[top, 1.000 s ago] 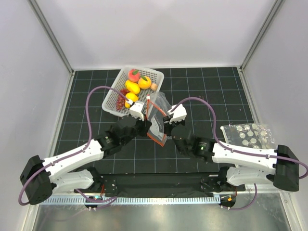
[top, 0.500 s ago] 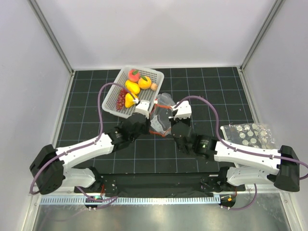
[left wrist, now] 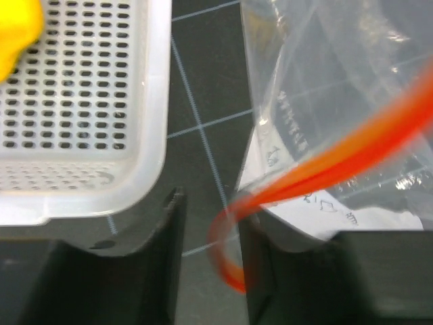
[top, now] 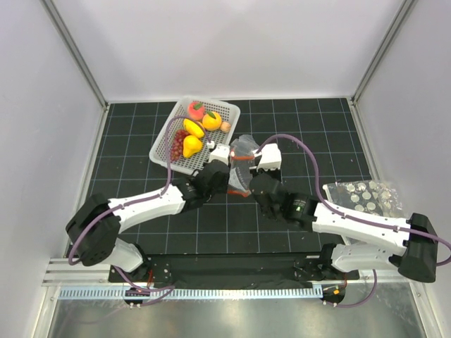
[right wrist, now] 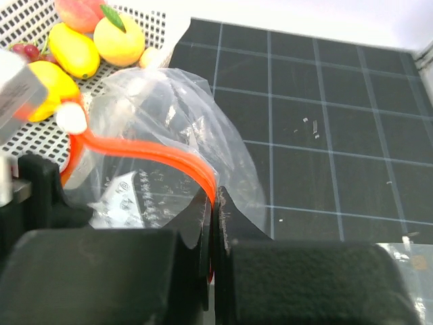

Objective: Place the food in the zip-top bag and seal the zipper
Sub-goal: Open the zipper of the food storage bag.

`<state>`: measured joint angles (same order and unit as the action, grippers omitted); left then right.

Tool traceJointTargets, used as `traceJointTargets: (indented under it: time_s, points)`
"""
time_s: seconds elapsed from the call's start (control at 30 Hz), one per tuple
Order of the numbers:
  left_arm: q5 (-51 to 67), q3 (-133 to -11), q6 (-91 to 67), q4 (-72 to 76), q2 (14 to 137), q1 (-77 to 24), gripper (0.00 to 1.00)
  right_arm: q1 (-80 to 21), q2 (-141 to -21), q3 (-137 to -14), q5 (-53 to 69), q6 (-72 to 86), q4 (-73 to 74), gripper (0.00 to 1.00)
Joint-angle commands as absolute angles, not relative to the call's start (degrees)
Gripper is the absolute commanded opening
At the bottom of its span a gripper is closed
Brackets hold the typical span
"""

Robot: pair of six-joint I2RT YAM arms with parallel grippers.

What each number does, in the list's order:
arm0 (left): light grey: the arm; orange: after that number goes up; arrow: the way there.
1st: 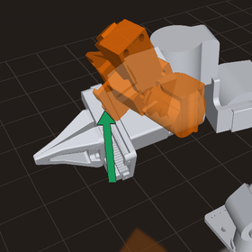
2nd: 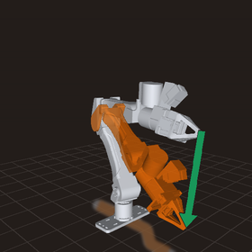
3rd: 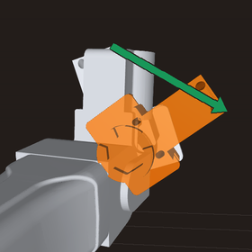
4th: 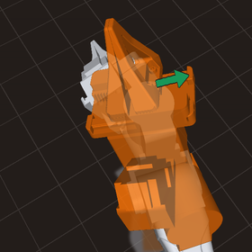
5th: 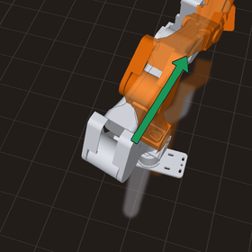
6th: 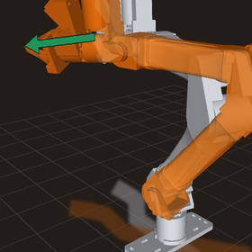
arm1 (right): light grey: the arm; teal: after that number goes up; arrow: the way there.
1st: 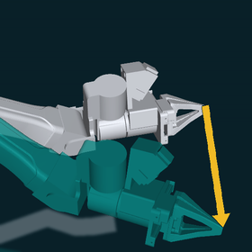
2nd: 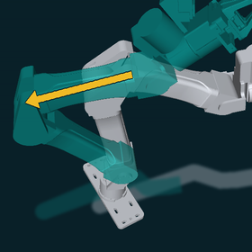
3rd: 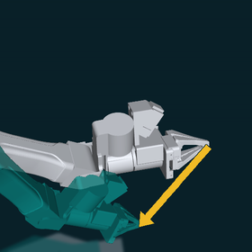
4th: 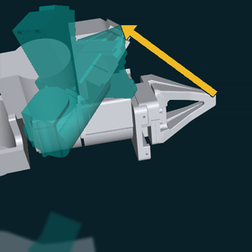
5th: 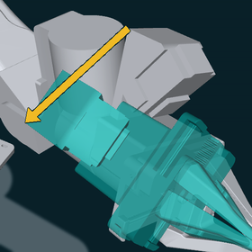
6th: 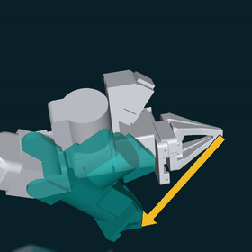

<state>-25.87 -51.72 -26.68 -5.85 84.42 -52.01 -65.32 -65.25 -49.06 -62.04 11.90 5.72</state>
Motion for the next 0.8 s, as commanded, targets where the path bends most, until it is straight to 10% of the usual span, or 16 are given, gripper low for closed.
traceJointTargets:
  time_s: [0.0, 0.77]
  points:
    - [-23.1, -50.5, -26.1, -1.5, 80.2, -51.9, 0.43, -60.5, -65.8, -51.0, -52.2, 16.8, 6.0, 0.01]
    - [-17.2, -43.2, -30.3, -2.2, 67.2, -42.3, 0.94, -51.2, -76.7, -57.0, -51.1, 22.9, 15.7, 0.01]
